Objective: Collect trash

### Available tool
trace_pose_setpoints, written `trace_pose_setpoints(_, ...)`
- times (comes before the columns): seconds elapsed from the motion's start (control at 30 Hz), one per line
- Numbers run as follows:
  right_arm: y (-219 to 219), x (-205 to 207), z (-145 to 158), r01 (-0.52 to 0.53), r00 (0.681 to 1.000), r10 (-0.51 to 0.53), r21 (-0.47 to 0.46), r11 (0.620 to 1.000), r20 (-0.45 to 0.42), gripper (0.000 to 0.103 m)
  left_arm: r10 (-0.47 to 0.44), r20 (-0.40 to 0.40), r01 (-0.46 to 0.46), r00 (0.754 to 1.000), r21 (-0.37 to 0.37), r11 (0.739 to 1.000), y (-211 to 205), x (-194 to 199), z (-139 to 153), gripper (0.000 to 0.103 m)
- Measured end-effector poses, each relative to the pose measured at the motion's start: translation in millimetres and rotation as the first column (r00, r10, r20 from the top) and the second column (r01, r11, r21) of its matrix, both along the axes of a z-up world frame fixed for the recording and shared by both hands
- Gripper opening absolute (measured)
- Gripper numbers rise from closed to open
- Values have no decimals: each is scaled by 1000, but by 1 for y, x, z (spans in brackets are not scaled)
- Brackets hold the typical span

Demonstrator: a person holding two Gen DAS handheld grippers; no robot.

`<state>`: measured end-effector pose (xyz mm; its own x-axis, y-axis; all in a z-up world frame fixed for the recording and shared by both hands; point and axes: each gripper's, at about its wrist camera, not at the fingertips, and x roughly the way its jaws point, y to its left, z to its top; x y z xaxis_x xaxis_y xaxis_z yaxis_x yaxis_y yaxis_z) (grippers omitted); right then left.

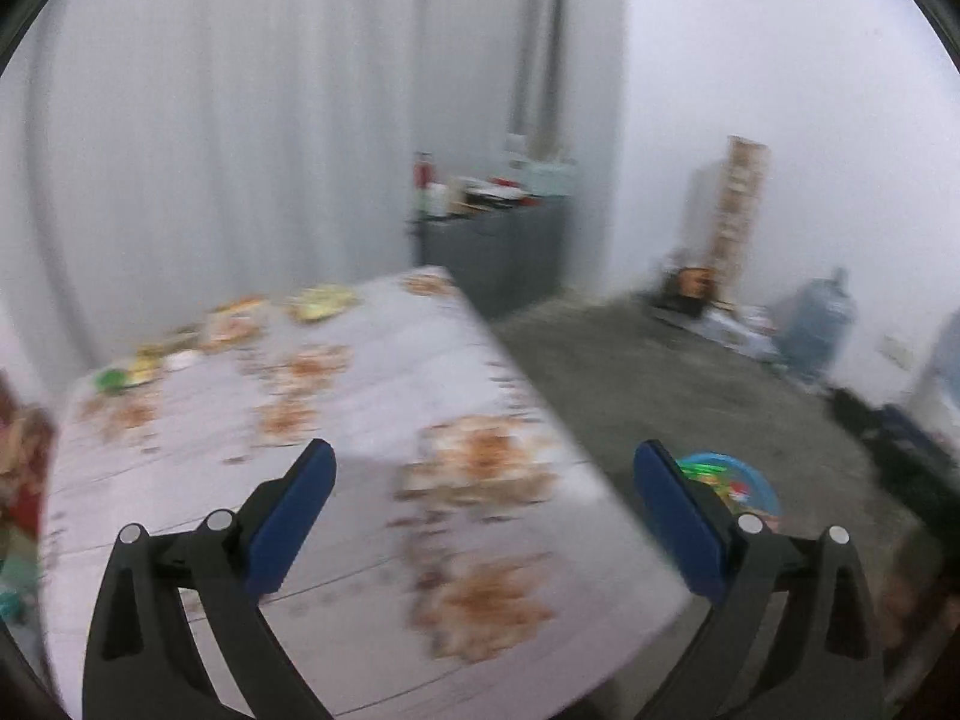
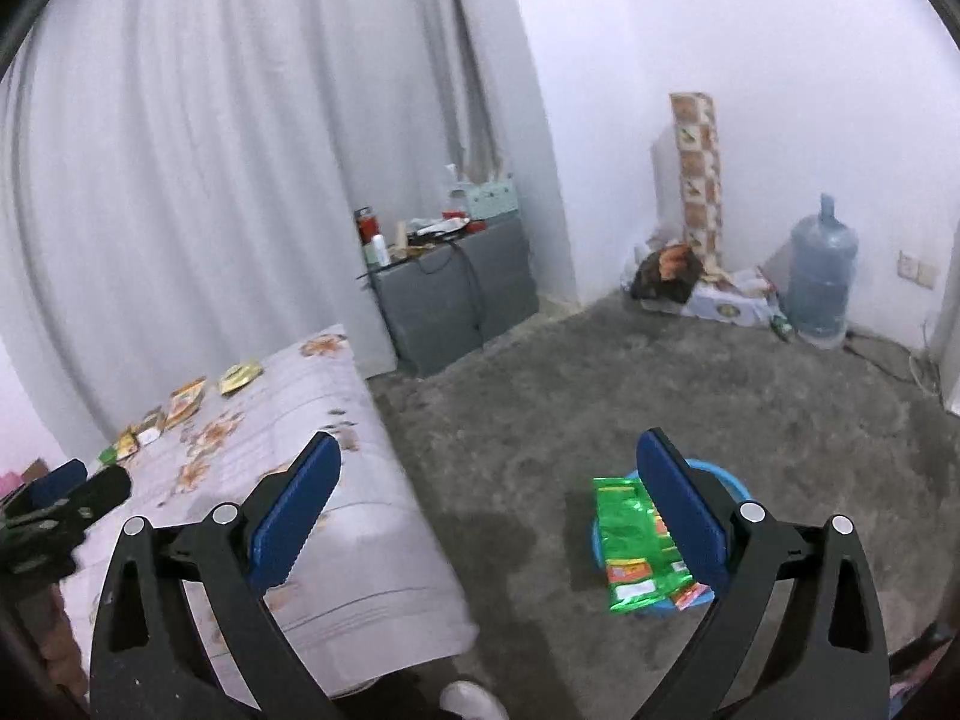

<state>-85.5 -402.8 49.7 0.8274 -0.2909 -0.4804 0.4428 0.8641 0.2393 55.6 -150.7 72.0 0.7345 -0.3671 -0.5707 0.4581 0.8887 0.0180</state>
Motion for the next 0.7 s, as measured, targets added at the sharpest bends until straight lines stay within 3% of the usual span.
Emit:
trace_pose_setpoints(0.1, 18, -1, 4, 19, 999, -23, -79, 997, -46, 95, 51, -3, -51, 999, -9, 999, 20, -13, -8, 97)
trace_pose_setpoints(0.23, 48, 3, -4, 44, 987, -74, -204, 978, -143, 95, 90, -66, -89, 994, 14, 996, 32, -21, -22, 97)
trace_pose_setpoints(0.47, 83, 4, -46, -112, 947, 56, -164, 980, -317, 95, 168, -258, -152, 951, 82, 985, 55, -33, -74, 97)
trace_pose_setpoints(0.7, 105, 1, -65, -181, 906, 97, -169, 969, -411, 95, 233, -264, -209, 936, 118, 971, 72, -42, -88, 97)
